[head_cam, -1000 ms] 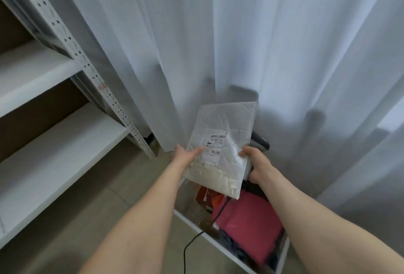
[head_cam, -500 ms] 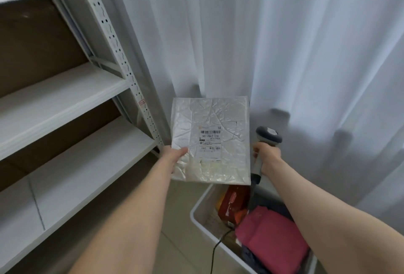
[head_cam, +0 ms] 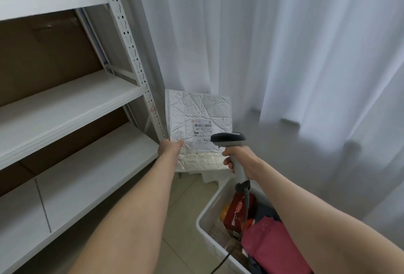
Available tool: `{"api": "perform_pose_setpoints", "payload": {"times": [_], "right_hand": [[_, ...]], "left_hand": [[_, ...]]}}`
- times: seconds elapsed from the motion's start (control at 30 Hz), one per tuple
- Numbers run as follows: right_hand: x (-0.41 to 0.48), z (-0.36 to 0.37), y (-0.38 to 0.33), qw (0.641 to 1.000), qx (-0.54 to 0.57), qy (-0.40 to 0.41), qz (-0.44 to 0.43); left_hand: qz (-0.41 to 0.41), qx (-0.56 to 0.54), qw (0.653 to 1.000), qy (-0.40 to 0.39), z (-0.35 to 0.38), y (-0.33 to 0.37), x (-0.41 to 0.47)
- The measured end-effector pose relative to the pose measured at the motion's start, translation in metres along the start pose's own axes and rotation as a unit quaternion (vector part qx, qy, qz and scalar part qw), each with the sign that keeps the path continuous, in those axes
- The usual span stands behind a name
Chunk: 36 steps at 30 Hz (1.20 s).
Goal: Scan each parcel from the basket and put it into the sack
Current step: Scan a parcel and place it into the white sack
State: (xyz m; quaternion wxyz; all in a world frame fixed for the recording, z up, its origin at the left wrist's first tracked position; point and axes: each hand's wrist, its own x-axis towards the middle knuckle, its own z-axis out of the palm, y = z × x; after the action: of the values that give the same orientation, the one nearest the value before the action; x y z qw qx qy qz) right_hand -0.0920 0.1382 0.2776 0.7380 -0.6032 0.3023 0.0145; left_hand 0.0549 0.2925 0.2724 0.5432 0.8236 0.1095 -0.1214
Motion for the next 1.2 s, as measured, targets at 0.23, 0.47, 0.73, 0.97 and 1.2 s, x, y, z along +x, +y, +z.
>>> {"api": "perform_pose_setpoints", "payload": {"times": [0.23,0.47,0.73,0.97,1.2], "right_hand": [[-0.003,0.016,-0.009,1.000,0.012,0.001,-0.005],[-0.007,0.023,-0.014,1.000,0.013,0.001,-0.001],[-0.017,0.033,-0.019,1.000,0.009,-0.002,-0.003],[-0.020,0.040,-0.018,1.000,0.000,-0.003,-0.002],[-0.023,0.043,-0.019,1.000,-0.019,-0.006,-0.009]], "left_hand": [[-0.011,0.003,1.000,0.012,-0.017,0.005,0.010],[-0.016,0.003,1.000,0.011,-0.030,0.005,0.017],[-0.016,0.006,1.000,0.008,-0.038,0.004,0.021],[-0.014,0.009,1.000,0.006,-0.041,0.002,0.022],[-0.018,0.006,1.000,-0.001,-0.045,-0.001,0.025]]}}
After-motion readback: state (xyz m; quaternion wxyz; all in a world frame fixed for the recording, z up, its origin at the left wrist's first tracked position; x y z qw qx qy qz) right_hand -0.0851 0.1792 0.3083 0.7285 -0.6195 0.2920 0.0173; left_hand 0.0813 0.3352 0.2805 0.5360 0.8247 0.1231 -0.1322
